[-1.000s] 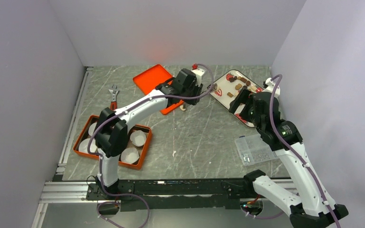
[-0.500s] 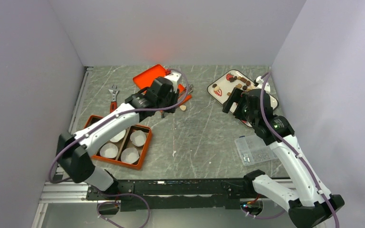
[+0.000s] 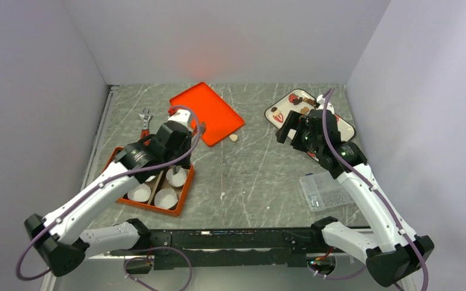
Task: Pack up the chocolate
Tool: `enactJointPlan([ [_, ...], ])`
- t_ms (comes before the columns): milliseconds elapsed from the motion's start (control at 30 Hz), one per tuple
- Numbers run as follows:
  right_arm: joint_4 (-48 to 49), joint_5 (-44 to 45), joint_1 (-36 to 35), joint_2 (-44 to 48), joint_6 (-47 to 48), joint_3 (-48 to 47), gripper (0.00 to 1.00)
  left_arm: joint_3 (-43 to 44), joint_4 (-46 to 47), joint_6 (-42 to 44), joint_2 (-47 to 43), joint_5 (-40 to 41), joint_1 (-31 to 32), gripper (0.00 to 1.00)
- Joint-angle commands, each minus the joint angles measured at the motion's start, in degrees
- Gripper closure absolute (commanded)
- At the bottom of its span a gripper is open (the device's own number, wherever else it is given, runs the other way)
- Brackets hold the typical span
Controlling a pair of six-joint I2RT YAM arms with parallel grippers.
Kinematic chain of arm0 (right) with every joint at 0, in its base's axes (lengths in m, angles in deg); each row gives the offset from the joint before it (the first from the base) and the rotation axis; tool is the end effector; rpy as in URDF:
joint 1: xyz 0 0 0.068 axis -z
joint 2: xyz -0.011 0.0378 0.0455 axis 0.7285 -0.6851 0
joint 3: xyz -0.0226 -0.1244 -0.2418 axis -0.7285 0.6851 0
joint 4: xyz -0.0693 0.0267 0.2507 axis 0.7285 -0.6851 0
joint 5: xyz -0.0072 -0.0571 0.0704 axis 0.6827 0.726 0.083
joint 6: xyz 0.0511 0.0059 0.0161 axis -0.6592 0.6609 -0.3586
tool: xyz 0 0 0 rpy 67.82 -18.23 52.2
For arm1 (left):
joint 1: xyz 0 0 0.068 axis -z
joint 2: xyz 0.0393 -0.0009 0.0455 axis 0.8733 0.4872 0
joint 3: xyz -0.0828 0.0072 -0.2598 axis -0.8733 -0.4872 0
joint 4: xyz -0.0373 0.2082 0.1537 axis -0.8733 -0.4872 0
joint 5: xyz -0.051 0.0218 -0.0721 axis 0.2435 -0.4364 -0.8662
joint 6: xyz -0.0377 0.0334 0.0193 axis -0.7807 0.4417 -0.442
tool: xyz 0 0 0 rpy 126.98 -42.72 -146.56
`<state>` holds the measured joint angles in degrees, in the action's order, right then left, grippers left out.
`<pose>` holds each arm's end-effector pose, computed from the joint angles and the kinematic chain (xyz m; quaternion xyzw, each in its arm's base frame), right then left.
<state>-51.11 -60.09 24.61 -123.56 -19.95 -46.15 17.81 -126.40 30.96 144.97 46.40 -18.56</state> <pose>0.1933 0.0728 0.3569 0.1301 0.8704 0.1630 0.4459 0.1781 -0.1466 0.3452 0.0736 0.9063 -0.0918 0.4060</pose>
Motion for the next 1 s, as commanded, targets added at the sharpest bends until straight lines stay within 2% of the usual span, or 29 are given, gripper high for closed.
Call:
enactJointPlan([
  [0, 3.49, -2.49, 0.07, -1.11, 1.09, 0.19, 0.0, -1.44, -8.09, -5.87, -6.83, 4.75, -0.19, 0.66],
  [433, 5.78, -5.95, -0.06, -2.94, 0.52, 2.19, 0.0, -8.19, -22.85, -14.82, -20.64, 3.41, -0.22, 0.66],
  [967, 6.36, -6.8, -0.08, -3.24, -0.19, 3.04, 0.0, -14.67, -24.59, -16.57, -25.99, -2.66, -0.21, 0.66],
])
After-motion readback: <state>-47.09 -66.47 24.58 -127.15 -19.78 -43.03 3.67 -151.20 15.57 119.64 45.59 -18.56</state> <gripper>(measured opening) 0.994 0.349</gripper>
